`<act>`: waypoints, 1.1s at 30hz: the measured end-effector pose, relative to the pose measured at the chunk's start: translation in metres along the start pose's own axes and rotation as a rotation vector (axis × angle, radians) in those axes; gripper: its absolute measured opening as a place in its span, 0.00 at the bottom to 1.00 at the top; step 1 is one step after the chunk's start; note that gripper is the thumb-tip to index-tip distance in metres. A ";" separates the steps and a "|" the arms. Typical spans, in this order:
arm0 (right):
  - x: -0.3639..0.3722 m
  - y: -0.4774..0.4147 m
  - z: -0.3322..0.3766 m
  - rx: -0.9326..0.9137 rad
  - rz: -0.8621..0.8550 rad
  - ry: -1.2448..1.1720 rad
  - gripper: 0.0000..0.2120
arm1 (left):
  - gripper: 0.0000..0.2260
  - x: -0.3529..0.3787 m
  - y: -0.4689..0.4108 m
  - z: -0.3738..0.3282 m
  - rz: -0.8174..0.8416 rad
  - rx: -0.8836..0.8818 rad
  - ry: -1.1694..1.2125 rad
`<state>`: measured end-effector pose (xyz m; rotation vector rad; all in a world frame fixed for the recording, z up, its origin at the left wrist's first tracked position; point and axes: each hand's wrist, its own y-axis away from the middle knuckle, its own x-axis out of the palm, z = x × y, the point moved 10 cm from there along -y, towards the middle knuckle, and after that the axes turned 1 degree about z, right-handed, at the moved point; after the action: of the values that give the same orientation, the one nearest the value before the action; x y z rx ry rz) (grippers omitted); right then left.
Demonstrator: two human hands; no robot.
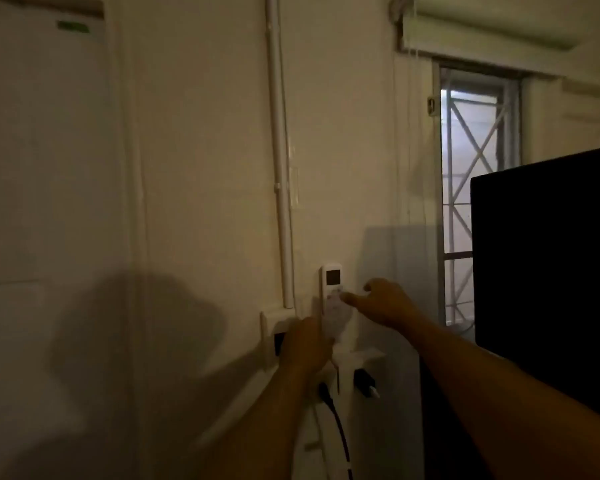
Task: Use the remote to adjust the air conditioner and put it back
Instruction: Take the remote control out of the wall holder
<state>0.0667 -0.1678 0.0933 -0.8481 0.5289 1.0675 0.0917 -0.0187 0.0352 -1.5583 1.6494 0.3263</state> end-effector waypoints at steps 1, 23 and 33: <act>0.000 -0.008 0.001 0.001 -0.021 -0.021 0.37 | 0.16 0.003 -0.006 -0.002 -0.015 0.019 -0.011; 0.029 -0.087 0.016 0.046 -0.185 -0.044 0.30 | 0.09 0.033 -0.086 0.034 -0.239 -0.061 -0.063; 0.006 -0.081 0.029 0.023 -0.257 -0.070 0.30 | 0.09 0.033 -0.092 0.032 -0.188 -0.027 -0.075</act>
<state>0.1428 -0.1591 0.1340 -0.8305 0.3620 0.8506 0.1923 -0.0384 0.0232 -1.6864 1.4341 0.3048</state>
